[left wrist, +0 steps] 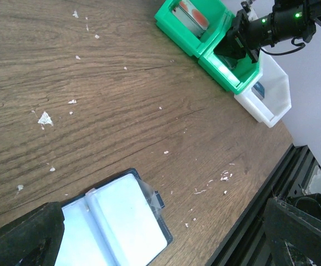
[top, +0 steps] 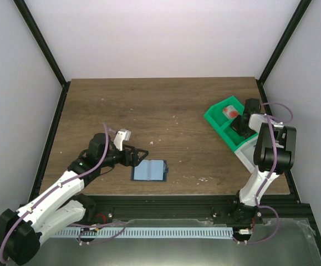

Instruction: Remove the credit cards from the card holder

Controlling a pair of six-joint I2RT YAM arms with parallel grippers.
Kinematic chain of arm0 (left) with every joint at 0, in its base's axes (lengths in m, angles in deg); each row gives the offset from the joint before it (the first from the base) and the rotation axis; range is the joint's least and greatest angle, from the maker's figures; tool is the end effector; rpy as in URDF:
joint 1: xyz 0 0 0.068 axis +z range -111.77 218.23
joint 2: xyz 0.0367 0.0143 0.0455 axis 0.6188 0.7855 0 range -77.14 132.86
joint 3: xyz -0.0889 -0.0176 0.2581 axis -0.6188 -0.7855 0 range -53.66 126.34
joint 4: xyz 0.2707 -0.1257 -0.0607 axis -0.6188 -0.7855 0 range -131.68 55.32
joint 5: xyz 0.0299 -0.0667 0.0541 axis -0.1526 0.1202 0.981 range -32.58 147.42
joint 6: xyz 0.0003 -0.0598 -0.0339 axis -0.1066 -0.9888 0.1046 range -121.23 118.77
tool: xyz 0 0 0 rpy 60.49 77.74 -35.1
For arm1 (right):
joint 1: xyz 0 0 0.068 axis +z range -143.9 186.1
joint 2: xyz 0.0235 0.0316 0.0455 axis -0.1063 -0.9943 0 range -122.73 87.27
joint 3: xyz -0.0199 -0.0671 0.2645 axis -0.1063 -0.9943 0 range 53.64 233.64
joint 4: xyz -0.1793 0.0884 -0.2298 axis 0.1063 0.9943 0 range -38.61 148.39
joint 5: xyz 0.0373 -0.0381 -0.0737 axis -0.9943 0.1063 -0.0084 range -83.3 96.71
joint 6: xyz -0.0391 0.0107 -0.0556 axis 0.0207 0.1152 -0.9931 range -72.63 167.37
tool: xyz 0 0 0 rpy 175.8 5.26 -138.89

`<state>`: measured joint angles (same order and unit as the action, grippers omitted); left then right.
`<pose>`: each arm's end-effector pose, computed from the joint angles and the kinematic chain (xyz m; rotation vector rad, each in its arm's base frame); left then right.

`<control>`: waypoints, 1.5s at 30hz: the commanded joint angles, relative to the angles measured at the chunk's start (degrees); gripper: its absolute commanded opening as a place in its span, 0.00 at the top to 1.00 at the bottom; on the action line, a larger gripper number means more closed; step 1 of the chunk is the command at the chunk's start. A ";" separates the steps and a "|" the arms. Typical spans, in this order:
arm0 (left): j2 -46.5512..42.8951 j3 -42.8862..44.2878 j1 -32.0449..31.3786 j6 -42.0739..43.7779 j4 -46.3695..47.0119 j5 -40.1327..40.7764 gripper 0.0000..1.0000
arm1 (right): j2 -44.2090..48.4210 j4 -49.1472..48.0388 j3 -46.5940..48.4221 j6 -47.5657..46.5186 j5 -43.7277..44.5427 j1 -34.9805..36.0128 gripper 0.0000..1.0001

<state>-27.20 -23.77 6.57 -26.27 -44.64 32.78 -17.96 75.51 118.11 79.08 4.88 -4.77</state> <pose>0.2015 -0.1514 0.2106 0.4041 2.1803 -1.0260 0.3970 -0.0745 0.1074 0.9756 2.5304 0.1517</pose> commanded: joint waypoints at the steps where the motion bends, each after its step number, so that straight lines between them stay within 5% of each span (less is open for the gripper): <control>1: -0.27 -0.01 -0.07 0.59 0.33 0.13 0.00 | 1.28 0.09 1.89 -0.92 2.59 0.04 1.00; 13: 1.83 0.93 -0.04 -9.22 -5.30 13.56 0.00 | 12.05 3.14 0.58 -5.66 -2.49 1.67 1.00; 18: 5.29 1.21 0.02 -7.48 -3.83 5.32 0.02 | 19.88 3.35 -3.62 -7.15 -9.40 1.76 0.94; 25: 10.17 -4.69 0.29 -13.00 6.05 -4.94 0.17 | 35.04 0.40 -12.54 -4.36 -21.75 5.16 0.83; 33: 11.42 -9.66 0.46 -16.19 12.43 -4.55 0.13 | 44.84 -3.36 -22.08 5.13 -23.21 19.75 0.73; 45: 13.50 -16.20 0.59 -18.50 19.53 -4.24 0.08 | 37.65 -19.15 -31.74 19.39 -22.94 46.61 0.69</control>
<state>-14.55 -39.09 6.81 -44.30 -28.40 27.77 22.12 65.15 86.78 92.37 -17.63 35.82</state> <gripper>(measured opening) 0.918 0.313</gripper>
